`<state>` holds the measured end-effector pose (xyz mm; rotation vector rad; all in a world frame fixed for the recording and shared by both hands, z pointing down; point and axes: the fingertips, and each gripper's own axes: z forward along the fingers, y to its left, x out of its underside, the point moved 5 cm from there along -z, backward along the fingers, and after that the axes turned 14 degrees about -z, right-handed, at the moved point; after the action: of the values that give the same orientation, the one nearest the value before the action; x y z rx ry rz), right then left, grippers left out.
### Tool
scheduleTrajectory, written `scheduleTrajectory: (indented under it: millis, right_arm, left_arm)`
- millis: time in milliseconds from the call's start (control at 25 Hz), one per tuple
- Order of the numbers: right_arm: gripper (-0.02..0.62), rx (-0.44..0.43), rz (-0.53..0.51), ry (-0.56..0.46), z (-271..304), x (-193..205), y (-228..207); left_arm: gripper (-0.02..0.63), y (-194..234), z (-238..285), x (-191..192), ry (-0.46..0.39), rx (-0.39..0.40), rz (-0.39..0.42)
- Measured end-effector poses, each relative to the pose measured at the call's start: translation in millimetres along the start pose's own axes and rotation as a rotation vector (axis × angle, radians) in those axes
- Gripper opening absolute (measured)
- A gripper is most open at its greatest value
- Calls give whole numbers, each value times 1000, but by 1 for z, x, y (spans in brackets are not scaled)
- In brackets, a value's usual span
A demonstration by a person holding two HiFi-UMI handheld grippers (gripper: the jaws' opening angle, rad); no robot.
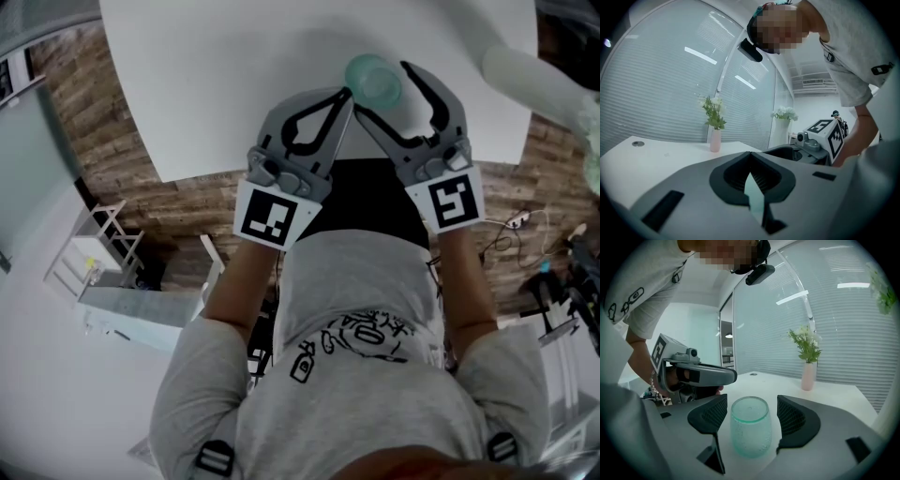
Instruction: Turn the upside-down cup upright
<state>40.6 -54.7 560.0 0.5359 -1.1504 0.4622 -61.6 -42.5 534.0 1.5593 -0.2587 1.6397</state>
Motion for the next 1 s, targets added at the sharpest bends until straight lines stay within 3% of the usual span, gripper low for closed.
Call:
scheduleTrajectory:
  millis: [1000]
  right_arm:
    - [327,1,12,-2,5,20,4]
  left_arm:
    - [3,4,3,19,10,-12,-25]
